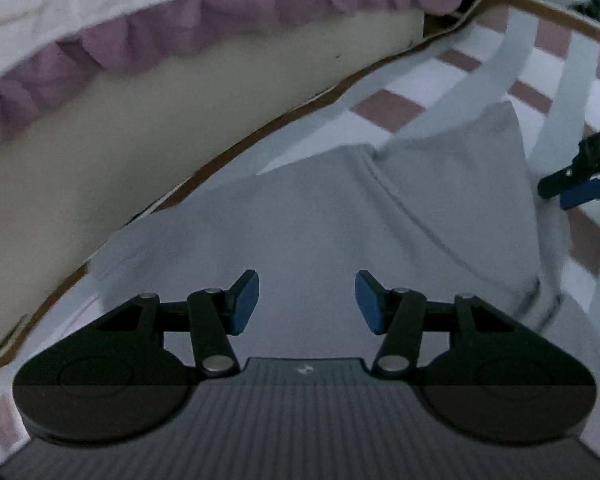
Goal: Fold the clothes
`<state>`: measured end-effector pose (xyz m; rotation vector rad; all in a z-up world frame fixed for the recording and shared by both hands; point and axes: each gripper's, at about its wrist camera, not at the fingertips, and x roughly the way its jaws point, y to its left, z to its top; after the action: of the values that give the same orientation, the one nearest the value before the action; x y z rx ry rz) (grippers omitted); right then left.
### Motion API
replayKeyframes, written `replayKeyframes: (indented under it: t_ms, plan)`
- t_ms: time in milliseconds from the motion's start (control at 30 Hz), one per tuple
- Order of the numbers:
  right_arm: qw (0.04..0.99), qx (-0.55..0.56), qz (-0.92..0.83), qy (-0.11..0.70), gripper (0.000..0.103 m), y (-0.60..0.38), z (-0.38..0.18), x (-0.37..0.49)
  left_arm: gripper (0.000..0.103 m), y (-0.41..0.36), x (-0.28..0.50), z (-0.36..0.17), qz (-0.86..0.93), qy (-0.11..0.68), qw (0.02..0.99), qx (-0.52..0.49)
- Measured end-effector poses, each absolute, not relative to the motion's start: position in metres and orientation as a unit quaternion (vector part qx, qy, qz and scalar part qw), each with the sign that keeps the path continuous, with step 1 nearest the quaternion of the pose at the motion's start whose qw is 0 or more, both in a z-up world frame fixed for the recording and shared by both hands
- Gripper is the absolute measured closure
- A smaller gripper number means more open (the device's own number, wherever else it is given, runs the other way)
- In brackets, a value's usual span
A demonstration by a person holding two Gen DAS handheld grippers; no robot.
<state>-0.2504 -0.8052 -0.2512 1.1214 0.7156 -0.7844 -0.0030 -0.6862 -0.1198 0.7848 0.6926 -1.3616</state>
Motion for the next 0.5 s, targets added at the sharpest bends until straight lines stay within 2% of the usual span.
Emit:
replayKeyframes:
  t_ms: [167, 267, 300, 333, 367, 400, 433, 467, 500]
  plan:
    - [0.773, 0.373, -0.374, 0.352, 0.045, -0.805, -0.245, -0.223, 0.05, -0.719, -0.003, -0.137, -0.633, 0.306, 0.63, 0.329]
    - [0.816, 0.291, -0.336, 0.371, 0.04, -0.802, -0.249, -0.206, 0.05, -0.737, -0.006, -0.149, -0.621, 0.305, 0.636, 0.342]
    - [0.826, 0.265, -0.324, 0.377, 0.04, -0.802, -0.255, -0.201, 0.041, -0.742, -0.008, -0.151, -0.612, 0.302, 0.641, 0.35]
    - [0.835, 0.235, -0.317, 0.383, 0.039, -0.8, -0.26, -0.197, 0.037, -0.747, -0.01, -0.154, -0.604, 0.299, 0.646, 0.358]
    - [0.845, 0.207, -0.313, 0.382, 0.04, -0.799, -0.262, -0.193, 0.038, -0.752, -0.012, -0.157, -0.595, 0.296, 0.651, 0.365]
    - [0.853, 0.195, -0.305, 0.377, 0.041, -0.802, -0.262, -0.189, 0.043, -0.755, -0.013, -0.158, -0.589, 0.292, 0.655, 0.372]
    - [0.86, 0.183, -0.297, 0.372, 0.055, -0.806, -0.262, -0.185, 0.051, -0.755, -0.014, -0.157, -0.582, 0.282, 0.662, 0.379]
    - [0.867, 0.174, -0.288, 0.368, 0.072, -0.808, -0.261, -0.181, 0.056, -0.755, -0.015, -0.157, -0.572, 0.27, 0.671, 0.387]
    - [0.87, 0.171, -0.283, 0.367, 0.078, -0.809, -0.26, -0.18, 0.062, -0.755, -0.014, -0.157, -0.568, 0.263, 0.675, 0.391]
